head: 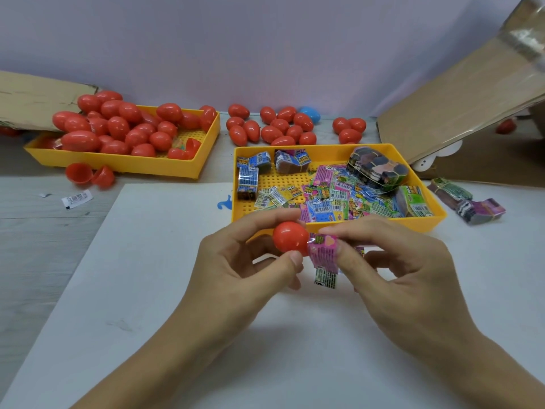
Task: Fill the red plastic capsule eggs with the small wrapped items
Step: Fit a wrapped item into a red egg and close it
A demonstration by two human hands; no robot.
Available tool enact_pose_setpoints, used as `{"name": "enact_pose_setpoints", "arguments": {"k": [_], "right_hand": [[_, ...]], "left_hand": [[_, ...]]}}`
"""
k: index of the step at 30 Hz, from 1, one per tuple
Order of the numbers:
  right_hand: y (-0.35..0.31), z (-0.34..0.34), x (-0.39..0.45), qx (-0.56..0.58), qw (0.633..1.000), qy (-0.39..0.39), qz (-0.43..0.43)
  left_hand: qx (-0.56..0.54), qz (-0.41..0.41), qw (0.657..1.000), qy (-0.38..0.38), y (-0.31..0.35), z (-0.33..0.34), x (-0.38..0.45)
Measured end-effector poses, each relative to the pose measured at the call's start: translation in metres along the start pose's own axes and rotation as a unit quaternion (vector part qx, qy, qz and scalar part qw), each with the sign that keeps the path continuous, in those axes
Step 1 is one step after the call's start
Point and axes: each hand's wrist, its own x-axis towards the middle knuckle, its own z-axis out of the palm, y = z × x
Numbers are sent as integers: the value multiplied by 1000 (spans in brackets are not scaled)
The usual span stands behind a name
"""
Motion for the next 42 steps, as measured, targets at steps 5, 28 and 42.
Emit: {"name": "enact_pose_setpoints", "arguments": {"k": [5, 28, 42], "right_hand": [[-3, 0, 1, 10, 1000, -7, -26], [-4, -2, 1, 32, 999, 4, 21], [-8, -9, 3, -91, 992, -6, -87]], "left_hand": [[2, -17, 1000, -7, 1, 1, -1], [0, 20, 1000, -3, -2, 2, -1], [54, 126, 990, 28, -2, 5, -4]]}}
